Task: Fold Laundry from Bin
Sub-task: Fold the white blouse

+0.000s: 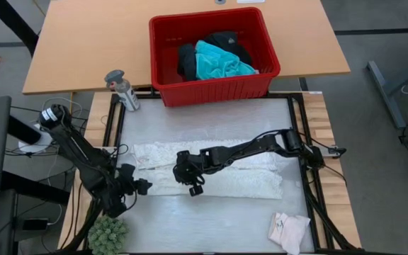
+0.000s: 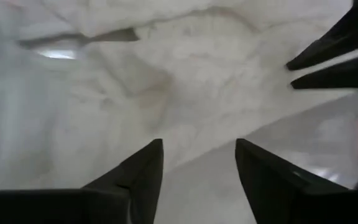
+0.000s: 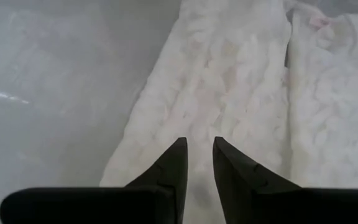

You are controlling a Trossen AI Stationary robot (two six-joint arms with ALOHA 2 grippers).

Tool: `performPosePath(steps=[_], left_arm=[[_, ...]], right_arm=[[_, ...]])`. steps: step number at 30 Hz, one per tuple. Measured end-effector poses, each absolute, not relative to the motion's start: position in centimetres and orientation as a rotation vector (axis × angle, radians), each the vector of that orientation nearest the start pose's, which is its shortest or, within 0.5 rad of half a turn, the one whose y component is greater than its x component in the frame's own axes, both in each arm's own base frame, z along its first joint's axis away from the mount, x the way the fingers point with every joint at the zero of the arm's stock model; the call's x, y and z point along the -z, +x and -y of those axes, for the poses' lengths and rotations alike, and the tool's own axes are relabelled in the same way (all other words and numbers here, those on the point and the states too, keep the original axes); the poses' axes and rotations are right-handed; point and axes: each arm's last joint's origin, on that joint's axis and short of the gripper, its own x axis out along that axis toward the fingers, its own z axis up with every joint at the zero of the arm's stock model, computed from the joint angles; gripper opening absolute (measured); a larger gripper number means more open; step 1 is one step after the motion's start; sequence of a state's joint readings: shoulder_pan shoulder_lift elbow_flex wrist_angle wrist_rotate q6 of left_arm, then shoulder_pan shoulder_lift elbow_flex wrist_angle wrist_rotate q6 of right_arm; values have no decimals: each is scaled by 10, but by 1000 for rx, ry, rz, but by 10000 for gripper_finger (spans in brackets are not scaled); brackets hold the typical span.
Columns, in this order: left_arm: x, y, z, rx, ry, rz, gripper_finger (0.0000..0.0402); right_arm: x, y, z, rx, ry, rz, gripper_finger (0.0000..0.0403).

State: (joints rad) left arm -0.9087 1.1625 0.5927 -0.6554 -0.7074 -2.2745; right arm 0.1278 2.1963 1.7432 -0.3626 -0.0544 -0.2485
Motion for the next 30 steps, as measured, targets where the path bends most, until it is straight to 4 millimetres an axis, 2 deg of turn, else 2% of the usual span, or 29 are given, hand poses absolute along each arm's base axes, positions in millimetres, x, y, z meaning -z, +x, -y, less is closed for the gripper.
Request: performPosePath(steps=[4,12,24,30], left_arm=[[-172,132,127,-726,-1260,-435,203],[-172,125,124,-763,-1206,-589,204],[-169,127,124,-781,-1136,-559,204],[-167,137,123,-788,-1146,-490,198]], right_arm=[[-194,483,-64,-281,-284,-788,103],[-194,483,-64,-279,-277,-793,103],[-194,483,-64,-278,-274,-793,103],[-194,483,-64,-278,-274,-793,103]])
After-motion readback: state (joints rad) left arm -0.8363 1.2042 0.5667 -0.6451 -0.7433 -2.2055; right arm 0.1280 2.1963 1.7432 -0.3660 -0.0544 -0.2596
